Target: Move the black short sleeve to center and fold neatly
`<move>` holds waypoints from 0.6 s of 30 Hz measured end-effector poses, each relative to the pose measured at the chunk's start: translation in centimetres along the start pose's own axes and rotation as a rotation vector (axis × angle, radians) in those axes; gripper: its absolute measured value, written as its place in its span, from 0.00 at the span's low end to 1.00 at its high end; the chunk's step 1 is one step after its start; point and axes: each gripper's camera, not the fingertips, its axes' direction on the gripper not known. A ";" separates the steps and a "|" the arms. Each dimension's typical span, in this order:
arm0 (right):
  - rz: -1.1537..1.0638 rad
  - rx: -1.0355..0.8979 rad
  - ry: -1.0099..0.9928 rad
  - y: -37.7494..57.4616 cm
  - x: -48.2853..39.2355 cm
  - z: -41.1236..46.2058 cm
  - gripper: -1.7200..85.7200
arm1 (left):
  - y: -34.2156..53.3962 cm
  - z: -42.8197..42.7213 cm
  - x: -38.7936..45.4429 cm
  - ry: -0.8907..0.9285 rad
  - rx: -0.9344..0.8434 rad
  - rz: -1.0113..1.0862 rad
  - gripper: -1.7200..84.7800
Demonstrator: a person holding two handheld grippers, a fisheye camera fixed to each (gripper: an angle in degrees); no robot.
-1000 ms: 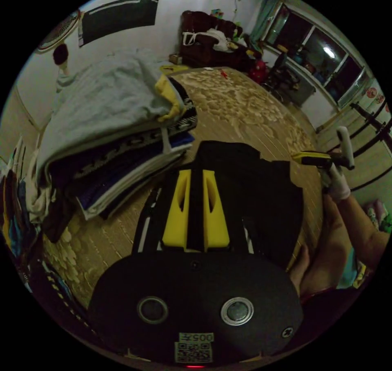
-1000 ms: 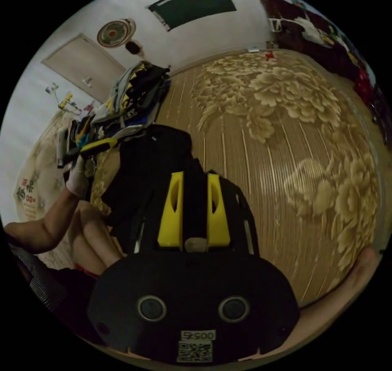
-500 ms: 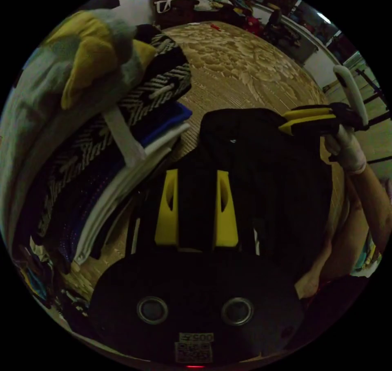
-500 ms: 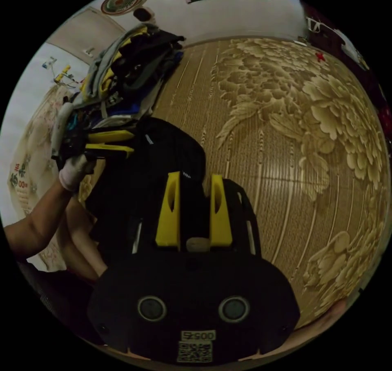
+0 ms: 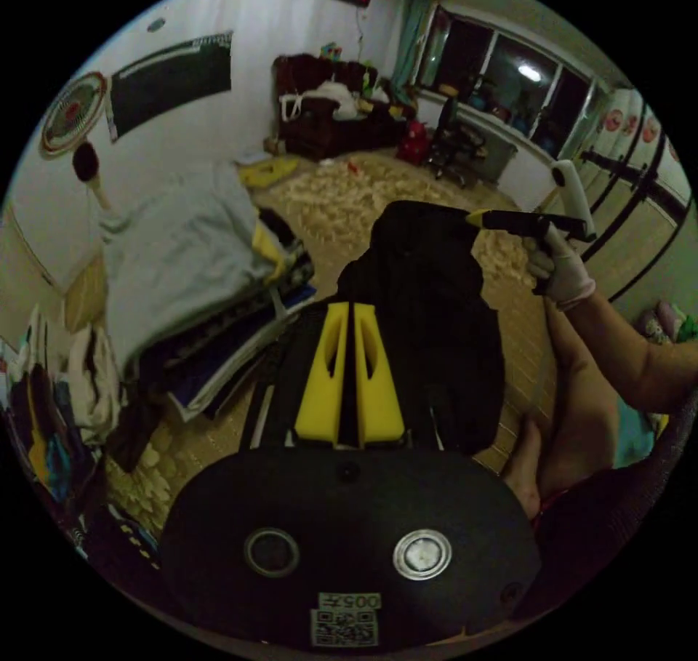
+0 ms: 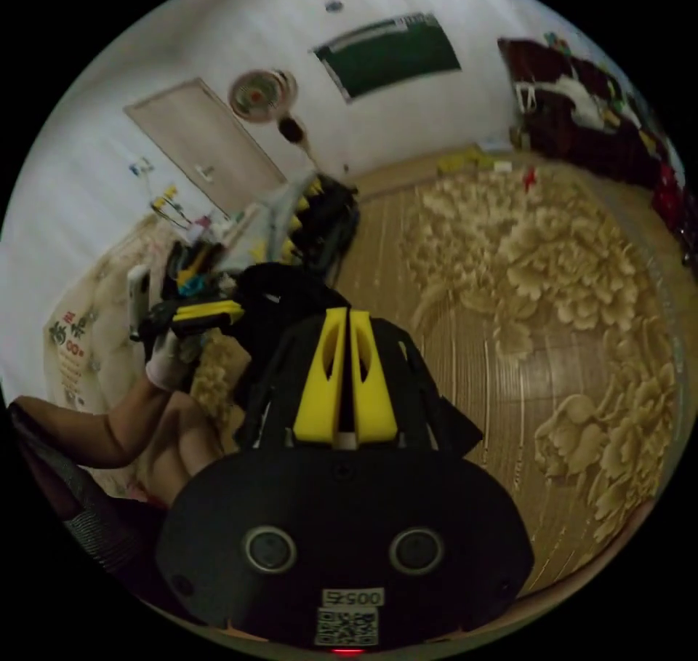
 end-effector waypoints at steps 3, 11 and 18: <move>-0.070 0.178 -0.019 0.8 -4.0 -7.8 0.01 | -0.7 -7.2 3.0 -0.048 0.158 0.072 0.03; -0.297 0.570 0.075 4.1 -15.4 -26.5 0.01 | -2.3 -25.0 10.8 -0.090 0.549 0.252 0.03; -0.334 0.769 0.201 9.1 -21.3 -36.9 0.01 | -3.1 -32.1 15.5 0.007 0.624 0.377 0.02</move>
